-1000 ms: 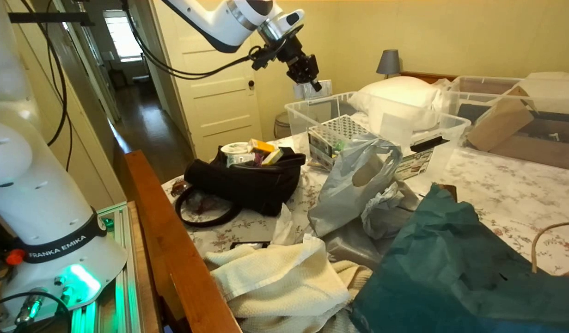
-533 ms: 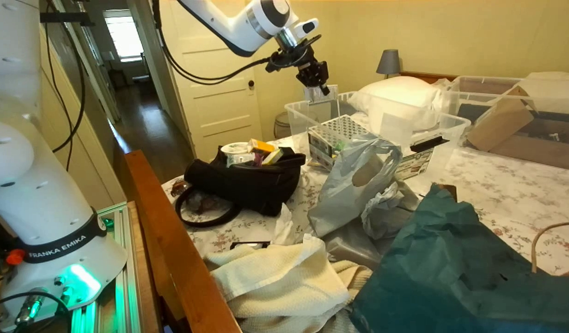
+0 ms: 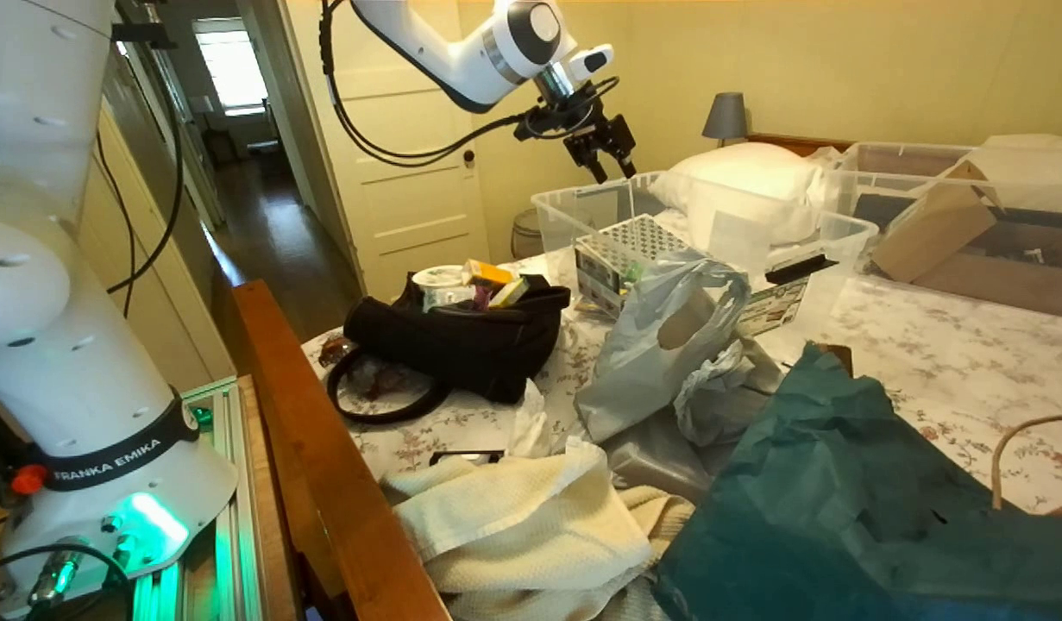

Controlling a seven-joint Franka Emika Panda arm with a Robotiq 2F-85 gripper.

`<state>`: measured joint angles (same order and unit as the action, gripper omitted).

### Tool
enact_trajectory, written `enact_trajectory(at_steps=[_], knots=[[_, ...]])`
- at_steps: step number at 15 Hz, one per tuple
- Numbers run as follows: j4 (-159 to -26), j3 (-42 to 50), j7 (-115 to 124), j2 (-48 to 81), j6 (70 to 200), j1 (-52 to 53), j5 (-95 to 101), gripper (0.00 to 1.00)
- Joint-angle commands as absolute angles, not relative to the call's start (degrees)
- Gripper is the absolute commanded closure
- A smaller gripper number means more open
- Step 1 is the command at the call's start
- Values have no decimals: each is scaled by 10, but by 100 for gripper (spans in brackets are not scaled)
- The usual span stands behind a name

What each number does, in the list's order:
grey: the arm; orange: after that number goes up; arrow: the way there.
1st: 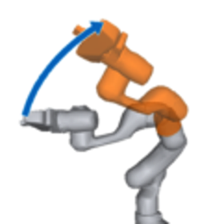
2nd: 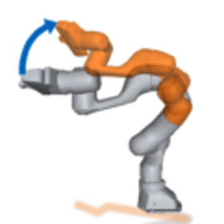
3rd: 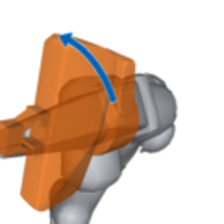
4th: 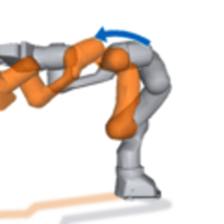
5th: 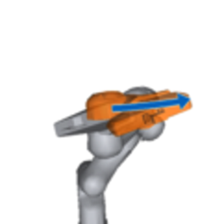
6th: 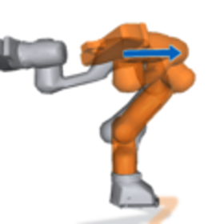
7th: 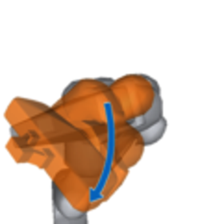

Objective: Put the white box in the clear container at the front.

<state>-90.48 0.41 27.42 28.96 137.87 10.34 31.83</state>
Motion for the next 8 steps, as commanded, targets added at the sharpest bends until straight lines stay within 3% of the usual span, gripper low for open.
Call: enact_trajectory(at_steps=[1,6,8], knots=[[-915,20,264,277,1359,125,289,0],[-1007,21,280,221,1385,142,298,0],[-962,22,271,255,1373,142,297,0]])
